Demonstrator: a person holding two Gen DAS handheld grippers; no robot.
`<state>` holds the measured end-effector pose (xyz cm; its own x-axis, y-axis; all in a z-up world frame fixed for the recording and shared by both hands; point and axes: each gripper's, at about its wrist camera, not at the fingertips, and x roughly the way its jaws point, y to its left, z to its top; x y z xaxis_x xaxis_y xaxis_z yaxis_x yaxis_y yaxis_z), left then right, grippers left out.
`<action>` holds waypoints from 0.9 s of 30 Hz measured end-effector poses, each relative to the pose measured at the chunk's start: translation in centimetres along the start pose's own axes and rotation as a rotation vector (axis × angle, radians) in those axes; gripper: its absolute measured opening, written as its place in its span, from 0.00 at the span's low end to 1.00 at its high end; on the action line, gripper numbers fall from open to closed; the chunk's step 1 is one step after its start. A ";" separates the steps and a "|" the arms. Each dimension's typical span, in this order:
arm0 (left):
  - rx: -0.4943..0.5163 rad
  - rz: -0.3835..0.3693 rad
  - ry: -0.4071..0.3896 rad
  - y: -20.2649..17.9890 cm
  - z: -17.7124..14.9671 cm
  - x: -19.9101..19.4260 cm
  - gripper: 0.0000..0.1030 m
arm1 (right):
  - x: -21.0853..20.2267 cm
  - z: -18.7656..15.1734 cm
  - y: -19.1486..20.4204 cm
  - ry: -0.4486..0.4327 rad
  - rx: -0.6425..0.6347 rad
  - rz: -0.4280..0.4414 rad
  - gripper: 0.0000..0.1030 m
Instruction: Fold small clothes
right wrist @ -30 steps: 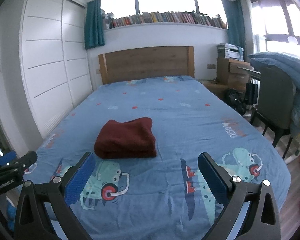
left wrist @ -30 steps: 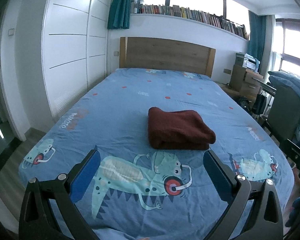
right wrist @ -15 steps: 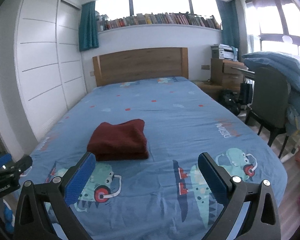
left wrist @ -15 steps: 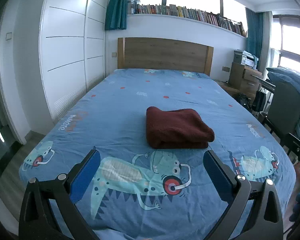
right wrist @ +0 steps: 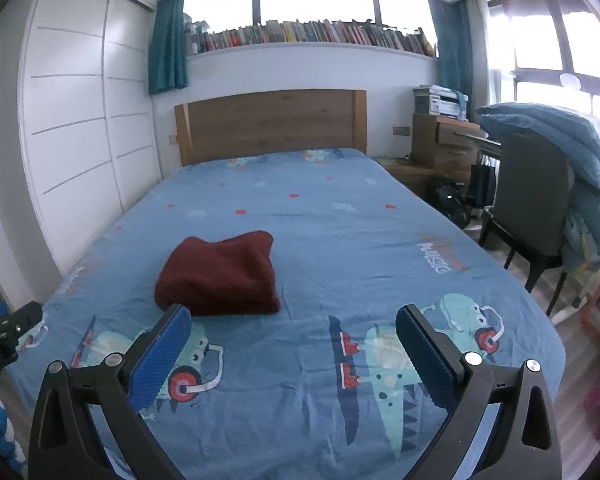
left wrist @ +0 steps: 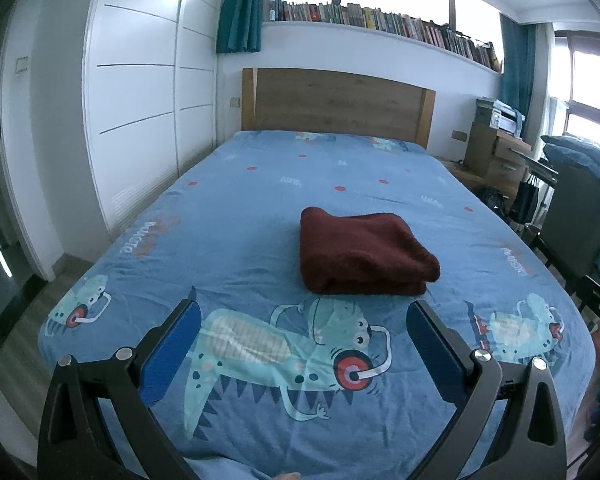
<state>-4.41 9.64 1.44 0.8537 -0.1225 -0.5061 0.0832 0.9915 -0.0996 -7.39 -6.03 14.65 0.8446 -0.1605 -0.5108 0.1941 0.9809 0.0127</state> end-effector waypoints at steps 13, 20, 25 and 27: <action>0.003 -0.009 0.014 0.1 -0.3 0.7 0.98 | 1.3 -0.6 0.0 0.026 -0.007 -0.008 0.99; 0.002 -0.010 0.014 0.1 -0.3 0.7 0.98 | 1.4 -0.8 0.1 0.032 -0.011 -0.003 0.99; 0.003 -0.010 0.014 0.1 -0.3 0.7 0.98 | 1.6 -0.9 0.2 0.034 -0.014 -0.002 0.99; 0.006 -0.009 0.013 0.1 -0.4 0.8 0.98 | 1.6 -0.9 0.2 0.034 -0.013 -0.002 0.99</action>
<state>-3.87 9.57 0.71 0.8461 -0.1317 -0.5165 0.0937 0.9906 -0.0992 -6.45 -5.98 13.11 0.8265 -0.1586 -0.5402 0.1887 0.9820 0.0004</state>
